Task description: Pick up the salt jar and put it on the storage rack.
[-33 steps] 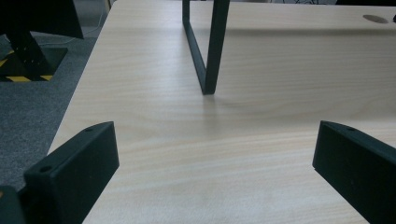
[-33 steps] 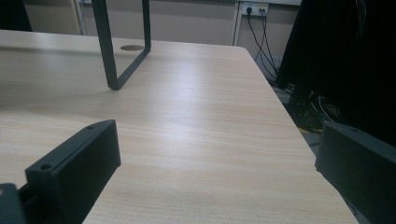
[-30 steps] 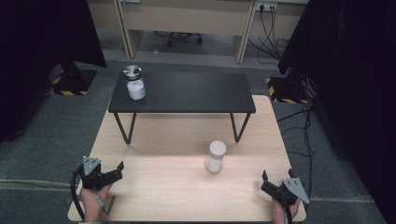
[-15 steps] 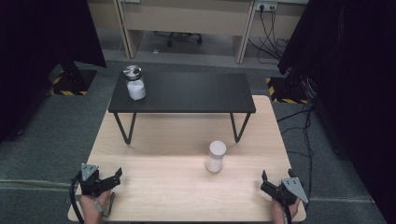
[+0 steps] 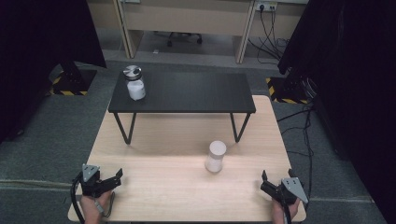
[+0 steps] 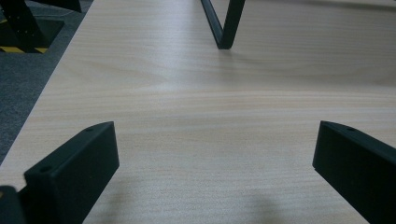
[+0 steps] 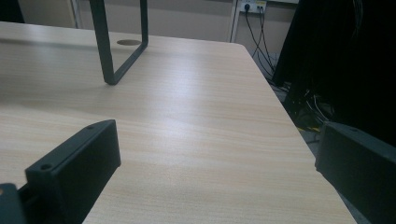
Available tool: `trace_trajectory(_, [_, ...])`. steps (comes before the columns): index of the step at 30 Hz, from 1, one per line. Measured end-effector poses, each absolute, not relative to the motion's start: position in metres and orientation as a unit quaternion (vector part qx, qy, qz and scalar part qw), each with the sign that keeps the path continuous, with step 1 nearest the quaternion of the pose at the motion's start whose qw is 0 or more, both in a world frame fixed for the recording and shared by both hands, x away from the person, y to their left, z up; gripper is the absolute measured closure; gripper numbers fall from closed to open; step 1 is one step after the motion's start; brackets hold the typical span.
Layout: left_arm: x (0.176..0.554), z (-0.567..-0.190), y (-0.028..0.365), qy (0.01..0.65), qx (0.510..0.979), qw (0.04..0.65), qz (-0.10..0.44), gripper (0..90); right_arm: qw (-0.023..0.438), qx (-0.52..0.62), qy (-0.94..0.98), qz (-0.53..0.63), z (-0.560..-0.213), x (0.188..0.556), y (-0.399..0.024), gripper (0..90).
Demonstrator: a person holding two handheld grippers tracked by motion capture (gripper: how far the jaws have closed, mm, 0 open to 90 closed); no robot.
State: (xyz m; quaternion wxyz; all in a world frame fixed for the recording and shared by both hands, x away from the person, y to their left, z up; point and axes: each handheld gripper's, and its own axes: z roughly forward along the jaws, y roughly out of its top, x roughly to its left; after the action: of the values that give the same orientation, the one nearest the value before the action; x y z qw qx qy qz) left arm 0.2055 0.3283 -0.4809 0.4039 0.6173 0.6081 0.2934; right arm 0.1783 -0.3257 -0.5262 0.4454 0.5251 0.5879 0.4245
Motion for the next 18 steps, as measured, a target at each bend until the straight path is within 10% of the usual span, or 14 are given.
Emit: trace_trajectory(18, [0.2060, -0.4806, 0.3286, 0.603, 0.623, 0.406, 0.289, 0.0, 0.444, 0.526, 0.584, 0.430, -0.5271, 0.1774, -0.3274, 0.2])
